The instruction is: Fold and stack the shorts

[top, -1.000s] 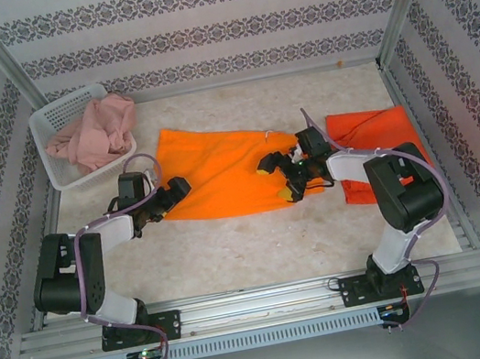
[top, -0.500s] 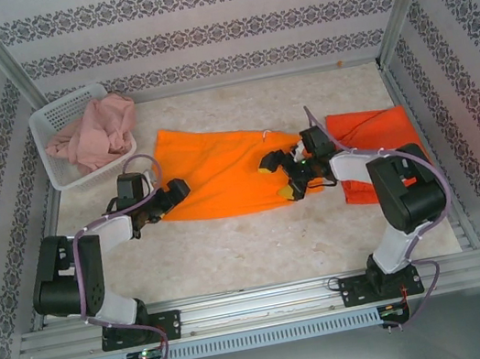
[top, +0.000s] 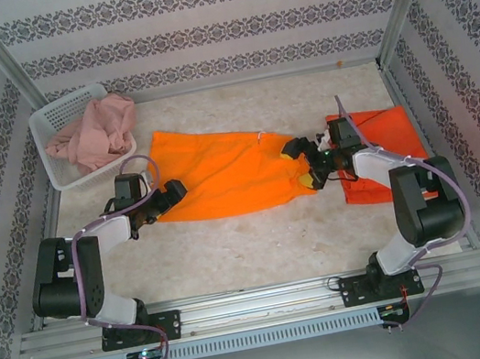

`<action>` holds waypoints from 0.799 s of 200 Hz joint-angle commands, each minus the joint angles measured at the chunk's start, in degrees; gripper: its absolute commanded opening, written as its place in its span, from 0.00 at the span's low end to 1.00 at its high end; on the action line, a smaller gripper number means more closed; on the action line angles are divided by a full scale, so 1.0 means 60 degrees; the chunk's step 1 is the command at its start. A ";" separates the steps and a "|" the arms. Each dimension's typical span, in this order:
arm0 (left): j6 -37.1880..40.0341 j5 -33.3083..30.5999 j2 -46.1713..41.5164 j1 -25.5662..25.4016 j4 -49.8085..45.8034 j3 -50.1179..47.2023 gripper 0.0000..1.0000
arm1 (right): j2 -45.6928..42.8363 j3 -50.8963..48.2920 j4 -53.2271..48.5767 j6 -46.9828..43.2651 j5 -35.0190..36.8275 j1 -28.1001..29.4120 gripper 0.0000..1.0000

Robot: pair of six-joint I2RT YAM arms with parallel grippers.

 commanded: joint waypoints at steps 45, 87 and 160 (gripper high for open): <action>0.0260 -0.0173 -0.0433 0.0194 -0.1538 0.0133 0.97 | 0.0345 -0.0392 -0.0401 -0.0969 0.0518 -0.0195 0.98; 0.0412 0.0154 -0.2270 0.0109 -0.2417 0.1216 0.97 | -0.1127 0.0273 -0.1115 -0.1560 0.0891 -0.0181 0.98; 0.0236 0.0213 -0.2461 -0.2245 -0.2181 0.3650 0.83 | -0.3925 0.0943 -0.2404 -0.5292 0.3053 -0.0256 0.98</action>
